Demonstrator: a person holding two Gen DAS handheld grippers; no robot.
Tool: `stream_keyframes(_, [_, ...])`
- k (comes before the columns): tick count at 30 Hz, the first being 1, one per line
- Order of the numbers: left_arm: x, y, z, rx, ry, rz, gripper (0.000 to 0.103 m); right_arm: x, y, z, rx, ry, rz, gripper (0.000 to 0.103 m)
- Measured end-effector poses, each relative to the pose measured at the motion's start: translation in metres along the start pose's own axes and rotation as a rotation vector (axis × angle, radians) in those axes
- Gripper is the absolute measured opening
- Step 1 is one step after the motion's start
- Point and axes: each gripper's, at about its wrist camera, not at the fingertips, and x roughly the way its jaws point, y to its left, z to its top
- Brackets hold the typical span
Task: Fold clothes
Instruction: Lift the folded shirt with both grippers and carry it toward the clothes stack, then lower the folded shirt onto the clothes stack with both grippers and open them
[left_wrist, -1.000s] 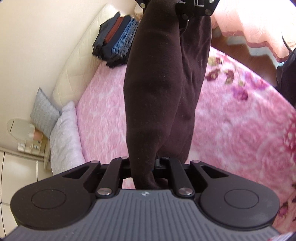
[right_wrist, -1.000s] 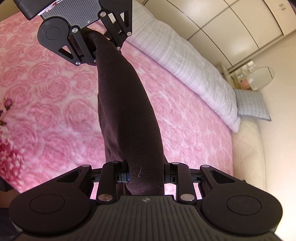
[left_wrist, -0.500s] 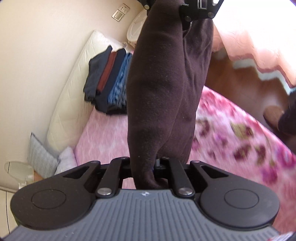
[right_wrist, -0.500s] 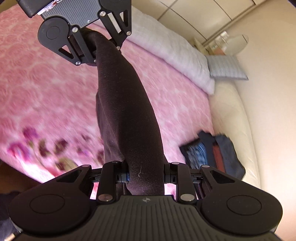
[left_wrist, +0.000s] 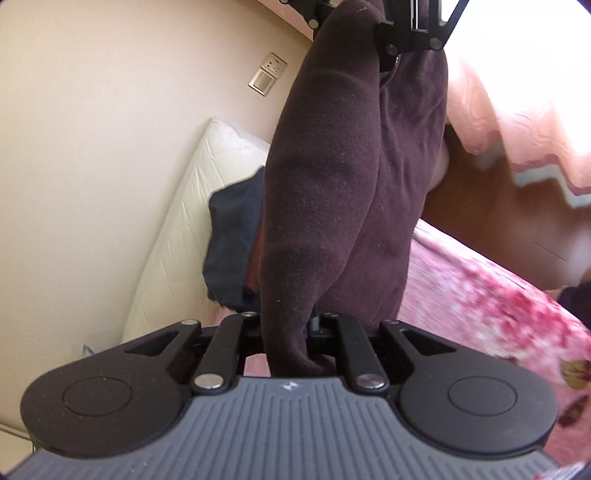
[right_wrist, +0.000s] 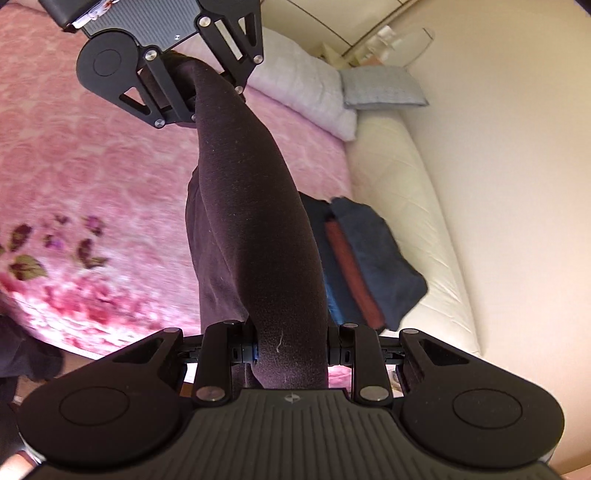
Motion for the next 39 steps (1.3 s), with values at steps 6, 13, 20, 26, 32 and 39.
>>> stream_keyframes(6, [0.059,0.052,0.025,0.021,-0.051,0.034,0.01,0.038,-0.068,-0.004,-0.018,0.018,-0.037,0.026])
stream_keyframes(13, [0.131,0.126,0.041,0.028,-0.061,0.086,0.01,0.084,-0.148,0.003,-0.033,0.005,-0.097,0.026])
stream_keyframes(20, [0.219,0.199,0.048,-0.027,0.031,0.155,0.01,0.158,-0.233,0.007,-0.074,-0.061,-0.076,0.026])
stream_keyframes(26, [0.291,0.274,0.051,-0.064,0.137,0.26,0.011,0.227,-0.314,0.024,-0.17,-0.175,-0.111,0.026])
stream_keyframes(32, [0.358,0.268,0.041,-0.096,0.215,0.281,0.01,0.282,-0.35,0.02,-0.178,-0.306,-0.141,0.028])
stream_keyframes(39, [0.452,0.131,0.001,-0.073,0.343,0.026,0.01,0.391,-0.249,-0.051,-0.199,-0.188,0.109,0.035])
